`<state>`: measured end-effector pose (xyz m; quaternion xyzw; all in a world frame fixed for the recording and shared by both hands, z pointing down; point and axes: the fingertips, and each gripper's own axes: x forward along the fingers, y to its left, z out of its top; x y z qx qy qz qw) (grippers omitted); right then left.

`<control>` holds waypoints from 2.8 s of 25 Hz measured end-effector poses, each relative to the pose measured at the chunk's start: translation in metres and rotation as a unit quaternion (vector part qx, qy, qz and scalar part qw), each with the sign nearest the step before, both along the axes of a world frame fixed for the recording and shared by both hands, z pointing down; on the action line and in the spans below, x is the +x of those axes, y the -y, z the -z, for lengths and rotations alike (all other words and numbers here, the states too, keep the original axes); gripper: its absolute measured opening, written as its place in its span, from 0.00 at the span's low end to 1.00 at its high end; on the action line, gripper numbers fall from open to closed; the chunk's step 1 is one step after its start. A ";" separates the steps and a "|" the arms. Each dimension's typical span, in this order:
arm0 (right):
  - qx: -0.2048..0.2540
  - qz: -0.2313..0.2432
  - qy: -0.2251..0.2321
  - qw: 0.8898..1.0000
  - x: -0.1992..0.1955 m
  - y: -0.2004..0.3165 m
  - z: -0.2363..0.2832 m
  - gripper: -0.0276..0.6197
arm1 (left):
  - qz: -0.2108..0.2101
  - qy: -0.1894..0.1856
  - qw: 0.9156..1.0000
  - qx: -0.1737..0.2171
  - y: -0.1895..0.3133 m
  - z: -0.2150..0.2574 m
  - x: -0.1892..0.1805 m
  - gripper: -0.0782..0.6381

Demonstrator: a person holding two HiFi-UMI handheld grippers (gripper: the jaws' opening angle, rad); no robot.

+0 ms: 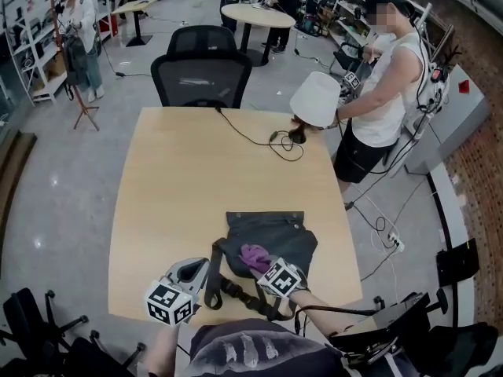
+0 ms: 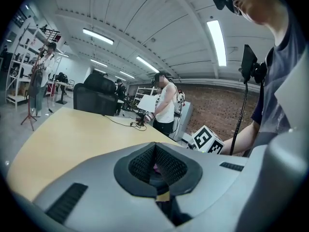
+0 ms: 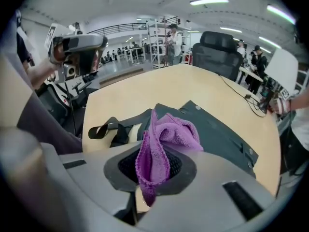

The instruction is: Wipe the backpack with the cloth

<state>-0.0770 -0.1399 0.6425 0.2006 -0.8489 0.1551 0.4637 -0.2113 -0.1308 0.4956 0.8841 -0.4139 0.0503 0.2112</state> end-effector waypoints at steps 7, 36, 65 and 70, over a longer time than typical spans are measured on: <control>-0.024 0.090 0.030 0.995 -0.055 -0.032 0.005 0.09 | 0.011 0.010 1.000 0.002 0.002 0.006 -0.008 0.12; -0.011 0.023 0.080 0.997 -0.092 0.063 -0.003 0.09 | 0.068 0.037 0.996 -0.032 -0.017 -0.004 -0.029 0.12; 0.041 -0.036 -0.038 0.998 0.064 0.117 -0.014 0.09 | 0.005 0.036 0.999 -0.023 -0.003 0.004 0.027 0.12; 0.033 -0.036 -0.049 0.998 0.091 0.124 -0.015 0.09 | -0.003 0.038 0.999 -0.023 -0.001 0.005 0.038 0.12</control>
